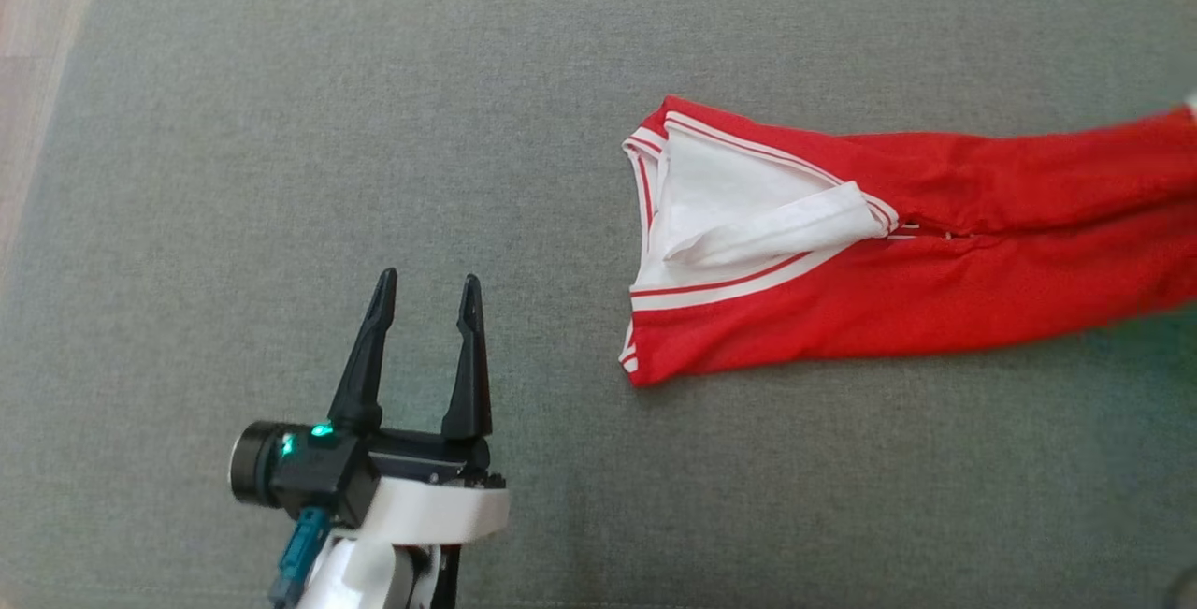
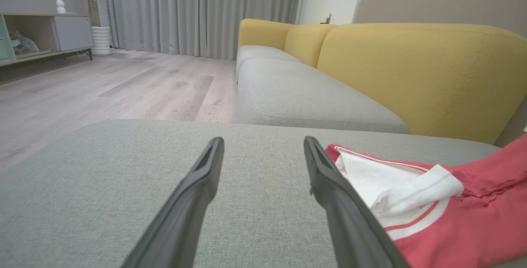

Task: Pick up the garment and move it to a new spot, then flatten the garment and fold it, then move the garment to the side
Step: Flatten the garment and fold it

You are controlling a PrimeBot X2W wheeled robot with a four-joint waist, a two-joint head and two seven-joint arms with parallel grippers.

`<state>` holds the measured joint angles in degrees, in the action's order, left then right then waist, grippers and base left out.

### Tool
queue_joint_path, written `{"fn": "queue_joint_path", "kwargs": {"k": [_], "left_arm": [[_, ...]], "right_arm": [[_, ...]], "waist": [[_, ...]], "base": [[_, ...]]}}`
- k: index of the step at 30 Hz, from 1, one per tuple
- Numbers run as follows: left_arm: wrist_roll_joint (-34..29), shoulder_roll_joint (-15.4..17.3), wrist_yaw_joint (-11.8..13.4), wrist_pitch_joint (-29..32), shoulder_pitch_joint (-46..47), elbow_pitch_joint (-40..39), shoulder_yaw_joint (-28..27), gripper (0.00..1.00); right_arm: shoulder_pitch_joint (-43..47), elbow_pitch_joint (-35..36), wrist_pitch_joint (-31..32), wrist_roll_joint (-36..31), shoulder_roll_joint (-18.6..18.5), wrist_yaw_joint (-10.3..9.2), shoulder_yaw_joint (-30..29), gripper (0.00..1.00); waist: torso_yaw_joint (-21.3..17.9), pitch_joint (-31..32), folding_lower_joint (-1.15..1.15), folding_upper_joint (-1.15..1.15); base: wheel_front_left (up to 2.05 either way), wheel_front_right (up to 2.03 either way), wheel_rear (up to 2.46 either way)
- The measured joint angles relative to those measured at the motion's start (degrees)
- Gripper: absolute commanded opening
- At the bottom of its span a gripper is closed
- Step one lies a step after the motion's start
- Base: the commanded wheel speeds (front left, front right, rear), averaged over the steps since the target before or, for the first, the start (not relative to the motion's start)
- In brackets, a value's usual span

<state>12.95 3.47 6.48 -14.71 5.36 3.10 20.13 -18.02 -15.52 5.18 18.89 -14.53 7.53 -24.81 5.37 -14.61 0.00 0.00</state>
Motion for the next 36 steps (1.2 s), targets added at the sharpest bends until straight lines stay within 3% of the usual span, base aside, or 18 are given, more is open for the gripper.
{"fn": "queue_joint_path", "kwargs": {"k": [6,10,11,16,21,22,23,27,30,36], "left_arm": [[-0.91,-0.19,-0.85,0.0,0.02,0.21,-0.18,1.0],[-0.91,-0.25,-1.01,0.0,0.08,0.45,-0.12,1.0],[-0.91,-0.29,-1.09,0.0,0.09,0.74,-0.14,1.0],[-0.91,-0.35,-1.76,0.0,0.22,1.22,0.13,1.0],[-0.81,-0.42,-1.93,0.0,0.38,1.93,0.47,1.0],[-0.78,-0.42,-1.92,0.0,0.4,2.0,0.47,1.0],[-0.55,-0.42,-1.91,0.0,0.41,2.05,0.47,1.0],[-0.22,-0.45,-1.35,0.0,0.58,2.31,0.43,1.0],[0.21,-0.47,-1.1,0.0,0.59,2.43,0.29,1.0],[1.27,-0.49,-0.96,0.0,0.46,3.03,-0.05,1.0]], "right_arm": [[0.18,16.82,6.04,3.76,6.66,0.0,10.46,0.0],[0.45,20.68,8.27,3.11,9.59,0.0,18.82,0.0],[0.54,20.35,8.47,3.2,10.69,0.0,23.06,0.0],[0.34,13.38,6.38,3.46,10.87,0.0,31.54,0.0],[-0.93,4.68,2.13,8.32,10.87,0.0,40.51,0.0],[-1.43,3.05,1.75,8.78,10.84,0.0,42.19,0.43],[-1.88,1.83,1.23,9.55,10.85,0.0,43.43,1.0],[-3.59,0.62,-2.48,12.79,10.84,0.0,45.73,1.0],[-4.33,1.25,-5.0,12.22,10.84,0.0,44.25,1.0],[-2.37,5.8,-8.36,-0.37,9.24,0.0,37.85,1.0]], "waist": [[0.24,-0.26,0.0,0.0],[1.58,-0.85,0.0,0.0],[2.43,-1.03,0.0,0.0],[5.01,-1.63,0.0,0.0],[7.71,-2.57,0.0,0.0],[8.04,-2.76,0.0,0.0],[8.29,-2.92,0.0,0.0],[8.21,-2.78,0.0,0.0],[7.39,-1.85,0.0,0.0],[4.88,1.55,0.0,0.0]], "base": [[0.0,0.0,0.0],[0.0,0.0,0.0],[0.0,0.0,0.0],[0.0,0.0,0.0],[0.0,0.0,0.0],[0.0,0.0,0.0],[0.0,0.0,0.0],[0.0,0.0,0.0],[0.0,0.0,0.0],[0.0,0.0,0.0]]}}
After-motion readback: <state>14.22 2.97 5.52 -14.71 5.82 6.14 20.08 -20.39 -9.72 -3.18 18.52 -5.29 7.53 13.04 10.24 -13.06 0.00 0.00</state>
